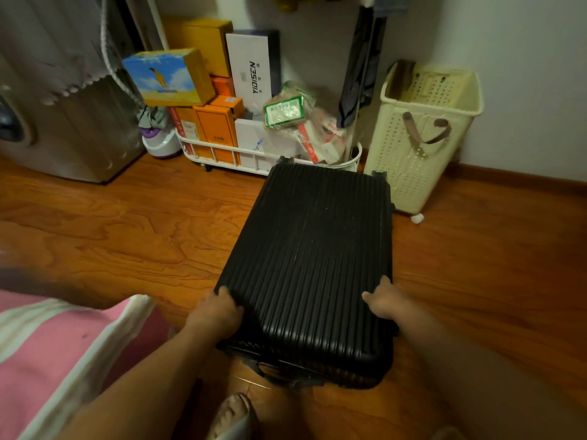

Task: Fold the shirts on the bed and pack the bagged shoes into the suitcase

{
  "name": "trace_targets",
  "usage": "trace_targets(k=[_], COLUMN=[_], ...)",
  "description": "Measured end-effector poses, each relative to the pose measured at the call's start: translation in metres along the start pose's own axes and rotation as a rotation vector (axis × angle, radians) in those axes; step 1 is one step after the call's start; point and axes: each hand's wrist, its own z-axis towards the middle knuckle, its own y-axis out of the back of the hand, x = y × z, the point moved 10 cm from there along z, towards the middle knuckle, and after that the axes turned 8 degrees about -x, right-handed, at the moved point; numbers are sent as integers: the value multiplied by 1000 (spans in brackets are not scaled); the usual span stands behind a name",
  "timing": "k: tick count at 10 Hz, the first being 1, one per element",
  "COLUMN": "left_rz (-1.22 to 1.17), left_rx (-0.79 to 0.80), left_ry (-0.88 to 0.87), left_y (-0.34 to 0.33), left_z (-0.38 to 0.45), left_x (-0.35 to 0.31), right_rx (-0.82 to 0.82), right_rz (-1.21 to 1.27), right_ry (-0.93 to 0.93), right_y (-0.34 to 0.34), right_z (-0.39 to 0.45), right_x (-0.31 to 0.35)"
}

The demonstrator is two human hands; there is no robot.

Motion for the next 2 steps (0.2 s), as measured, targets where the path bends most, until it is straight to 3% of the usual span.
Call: trace_targets(k=[1,2], left_rz=[-15,-34], left_rx=[-66,-232], left_ry=[-147,-259], left_y=[54,135], left_z=[-51,-107], left_x=[-48,-88], right_rx=[-15,-59], right_rz=[-124,-82], right_ry=[136,296], right_y=[56,129], right_z=[-59,-136], right_x=[48,91])
